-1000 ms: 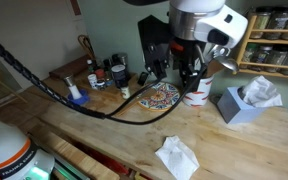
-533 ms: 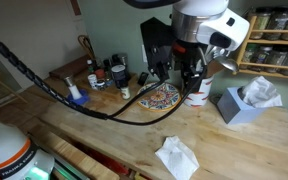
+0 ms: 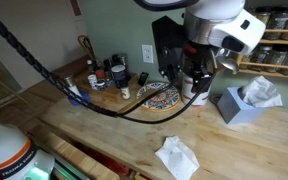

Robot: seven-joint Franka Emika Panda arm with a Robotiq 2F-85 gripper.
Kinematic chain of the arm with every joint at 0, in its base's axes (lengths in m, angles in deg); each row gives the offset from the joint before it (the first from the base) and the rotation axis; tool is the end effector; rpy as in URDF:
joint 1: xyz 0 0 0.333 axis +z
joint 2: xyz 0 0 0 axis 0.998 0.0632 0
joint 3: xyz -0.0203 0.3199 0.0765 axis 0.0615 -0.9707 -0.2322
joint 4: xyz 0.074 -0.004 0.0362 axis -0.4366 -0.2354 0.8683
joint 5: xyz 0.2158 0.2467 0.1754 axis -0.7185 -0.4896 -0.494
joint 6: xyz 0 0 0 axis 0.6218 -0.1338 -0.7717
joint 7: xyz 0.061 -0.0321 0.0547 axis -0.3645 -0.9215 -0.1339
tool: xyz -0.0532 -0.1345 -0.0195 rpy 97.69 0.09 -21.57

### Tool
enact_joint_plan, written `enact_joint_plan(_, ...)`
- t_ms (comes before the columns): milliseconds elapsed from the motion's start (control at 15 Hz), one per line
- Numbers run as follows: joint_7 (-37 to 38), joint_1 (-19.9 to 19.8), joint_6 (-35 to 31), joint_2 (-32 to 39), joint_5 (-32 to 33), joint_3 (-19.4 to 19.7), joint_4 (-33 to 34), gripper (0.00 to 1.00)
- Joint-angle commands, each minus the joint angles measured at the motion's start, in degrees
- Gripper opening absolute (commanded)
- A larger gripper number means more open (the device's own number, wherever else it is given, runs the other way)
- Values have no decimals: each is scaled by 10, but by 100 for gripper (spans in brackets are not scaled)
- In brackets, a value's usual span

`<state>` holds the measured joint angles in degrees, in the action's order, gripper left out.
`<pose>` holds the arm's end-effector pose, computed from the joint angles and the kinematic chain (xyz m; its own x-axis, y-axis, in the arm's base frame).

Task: Move the tissue box backwards

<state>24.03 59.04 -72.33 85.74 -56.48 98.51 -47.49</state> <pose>0.3303 -0.4859 0.4521 0.4989 -0.8645 0.0609 -0.7775 -0.4775 -0.4094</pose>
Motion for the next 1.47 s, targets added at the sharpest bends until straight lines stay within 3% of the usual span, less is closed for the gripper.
enact_joint_plan(0,-10,-73,39,104,-87,-26,99,100)
enact_joint_plan(400,22,-192,52,232,-132,-117,232,100)
enact_joint_plan(667,63,-245,70,295,-131,-181,315,100)
enact_joint_plan(867,103,-265,79,338,-121,-214,374,100)
enact_joint_plan(1400,251,-278,78,426,-90,-238,483,100)
